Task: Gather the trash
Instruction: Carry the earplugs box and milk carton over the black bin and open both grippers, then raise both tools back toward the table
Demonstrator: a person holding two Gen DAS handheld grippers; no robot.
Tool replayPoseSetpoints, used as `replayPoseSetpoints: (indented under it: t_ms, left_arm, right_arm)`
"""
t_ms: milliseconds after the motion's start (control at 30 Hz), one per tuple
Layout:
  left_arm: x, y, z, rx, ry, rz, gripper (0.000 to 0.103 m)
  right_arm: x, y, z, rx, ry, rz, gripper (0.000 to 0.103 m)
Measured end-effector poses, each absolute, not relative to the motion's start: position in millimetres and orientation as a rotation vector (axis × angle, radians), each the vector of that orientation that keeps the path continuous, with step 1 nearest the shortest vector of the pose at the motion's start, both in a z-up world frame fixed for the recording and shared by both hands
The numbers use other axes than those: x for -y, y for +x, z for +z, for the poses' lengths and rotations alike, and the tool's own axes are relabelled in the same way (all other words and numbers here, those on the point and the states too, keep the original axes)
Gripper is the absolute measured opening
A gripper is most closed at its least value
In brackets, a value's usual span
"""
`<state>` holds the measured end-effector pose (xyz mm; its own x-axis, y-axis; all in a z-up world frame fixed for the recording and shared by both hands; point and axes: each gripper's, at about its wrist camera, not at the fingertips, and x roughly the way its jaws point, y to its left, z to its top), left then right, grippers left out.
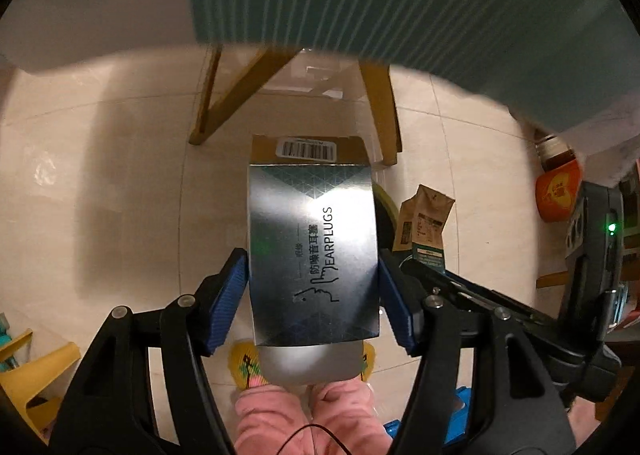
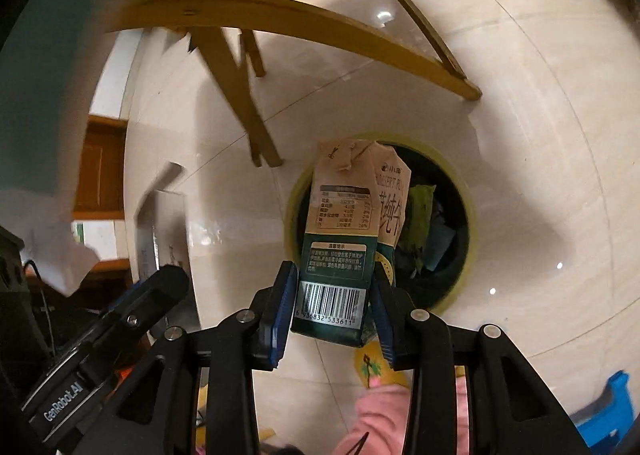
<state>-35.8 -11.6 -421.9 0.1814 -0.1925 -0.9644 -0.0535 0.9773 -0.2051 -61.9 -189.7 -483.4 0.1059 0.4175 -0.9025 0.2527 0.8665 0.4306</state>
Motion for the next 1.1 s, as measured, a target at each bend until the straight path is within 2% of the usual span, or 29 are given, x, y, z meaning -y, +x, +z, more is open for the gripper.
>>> replayPoseSetpoints:
  t_ms: [67,100,133,167,400,600,767,900,1100]
  left_arm:
    - [11,-30,-444,-1.406,-0.231,-0.112,0.065]
    - [12,-28,-452,-1.409,-0.235,-0.110,0.074]
    - [11,-26,-461,-1.413,-0.233,-0.101,0.089]
    - [11,-26,-468,-1.410,-0.229,-0.092,0.092]
    - [10,-28,-492,-1.381,-0.237,-0.057,0.092]
    - [10,-29,-485,-1.336,-0.213,-0.051,0.092]
    - [9,-41,-446,-1.299,-0.192,-0.046,0.092]
    - [8,-48,-404,-1.275,-0.196,-0.046,0.092]
    - [5,-55,-314,-1.211,-0.199,-0.060,0.092]
  right_arm:
    - [192,-63,-499,-1.471,0.569,0.120,0.059]
    - [193,-64,-503,-1.464,0.569,0.118,0.062]
    - [195,-65,-507,-1.457,0.563,0.118,0.062]
    - [196,-67,-510,-1.449,0.548,0.116,0.062]
    - [196,-76,-514,-1.416,0.494,0.109,0.062]
    - [196,-72,-496,-1.395,0.479,0.112,0.062]
    - [195,-74,-454,-1.371,0.467,0.124,0.062]
    - [192,-77,-396,-1.345,0.456,0.135,0.062]
    - [191,-81,-304,-1.315,0.451,0.149,0.062]
